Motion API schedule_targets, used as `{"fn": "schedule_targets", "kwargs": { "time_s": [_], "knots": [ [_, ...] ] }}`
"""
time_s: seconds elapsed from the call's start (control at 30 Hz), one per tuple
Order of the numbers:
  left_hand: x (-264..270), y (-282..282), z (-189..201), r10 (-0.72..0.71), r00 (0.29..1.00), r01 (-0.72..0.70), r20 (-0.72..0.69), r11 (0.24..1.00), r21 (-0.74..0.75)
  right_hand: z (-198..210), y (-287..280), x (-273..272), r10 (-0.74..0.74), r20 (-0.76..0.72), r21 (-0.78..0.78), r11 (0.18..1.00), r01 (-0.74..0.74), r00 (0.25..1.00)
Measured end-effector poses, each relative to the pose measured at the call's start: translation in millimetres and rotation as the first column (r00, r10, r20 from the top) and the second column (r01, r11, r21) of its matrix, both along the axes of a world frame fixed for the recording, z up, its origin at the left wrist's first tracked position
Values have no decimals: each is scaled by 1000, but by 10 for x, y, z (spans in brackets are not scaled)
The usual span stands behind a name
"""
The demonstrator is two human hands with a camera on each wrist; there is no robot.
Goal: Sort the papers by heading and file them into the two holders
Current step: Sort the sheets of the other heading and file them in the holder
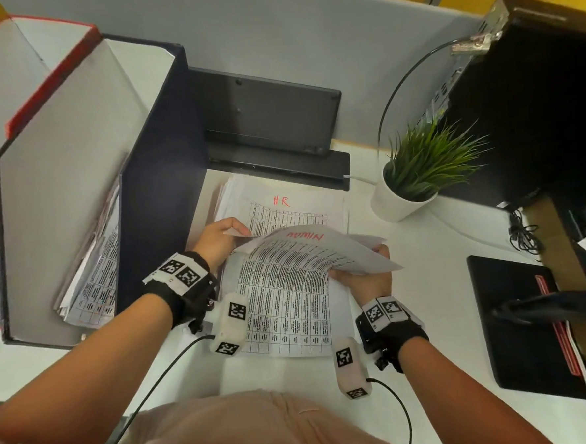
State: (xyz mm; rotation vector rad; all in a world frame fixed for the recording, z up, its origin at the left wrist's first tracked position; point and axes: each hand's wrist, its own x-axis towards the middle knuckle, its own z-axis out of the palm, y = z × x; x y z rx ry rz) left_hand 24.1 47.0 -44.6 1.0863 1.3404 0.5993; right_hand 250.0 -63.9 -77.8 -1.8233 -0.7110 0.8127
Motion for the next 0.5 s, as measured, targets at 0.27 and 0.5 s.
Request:
{"fn": "schedule_targets", "kwargs": {
  "time_s": [0.27,0.5],
  "knots": [
    [4,36,89,-30,999,32,37,999,-36,21,55,-14,44,37,-122,992,-39,998],
    [37,-49,181,-107,990,102,94,993,55,174,172,-119,15,82,-10,1000,-14,997]
  ]
}}
